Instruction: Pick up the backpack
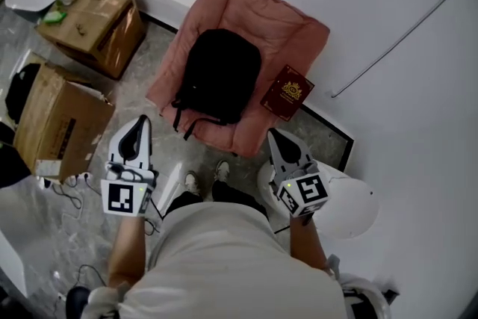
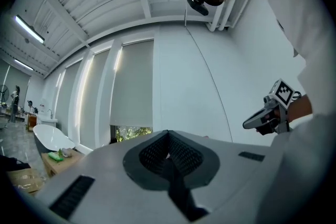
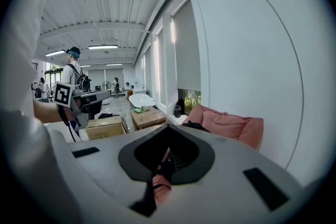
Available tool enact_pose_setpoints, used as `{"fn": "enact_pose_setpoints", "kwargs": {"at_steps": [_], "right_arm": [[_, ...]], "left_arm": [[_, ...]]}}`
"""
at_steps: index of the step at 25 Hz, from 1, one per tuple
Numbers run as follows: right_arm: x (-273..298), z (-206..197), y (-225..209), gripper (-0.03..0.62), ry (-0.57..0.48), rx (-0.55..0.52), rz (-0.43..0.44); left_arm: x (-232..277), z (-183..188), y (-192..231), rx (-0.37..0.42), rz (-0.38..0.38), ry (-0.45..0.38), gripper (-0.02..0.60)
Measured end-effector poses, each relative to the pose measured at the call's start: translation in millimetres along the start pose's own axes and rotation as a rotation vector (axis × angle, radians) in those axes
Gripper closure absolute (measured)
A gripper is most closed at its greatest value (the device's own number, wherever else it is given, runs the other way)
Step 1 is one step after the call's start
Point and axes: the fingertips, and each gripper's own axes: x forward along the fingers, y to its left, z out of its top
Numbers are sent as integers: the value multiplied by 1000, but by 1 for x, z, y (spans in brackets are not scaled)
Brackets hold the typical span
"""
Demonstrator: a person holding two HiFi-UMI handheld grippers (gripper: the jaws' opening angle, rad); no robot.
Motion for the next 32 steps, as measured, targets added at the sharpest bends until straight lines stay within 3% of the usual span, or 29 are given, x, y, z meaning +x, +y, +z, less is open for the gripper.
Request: {"fn": "enact_pose_setpoints", "kwargs": {"at_steps": [8, 12, 17, 22, 32], "right_arm": [[49, -4, -59, 572, -9, 24, 44], [81, -13, -77, 571, -3, 16, 123], [124, -34, -102, 571, 32, 31, 161], [165, -60, -114, 569, 75, 21, 171], [239, -113, -150, 440, 126, 28, 173]], "left_arm": [[43, -1, -10, 43, 32, 32, 571], [61, -23, -17, 13, 38, 91, 571], [86, -47, -24, 12, 36, 140, 571], [111, -59, -12, 24, 37, 117, 571], [135, -124, -15, -13, 13, 162, 571]]}}
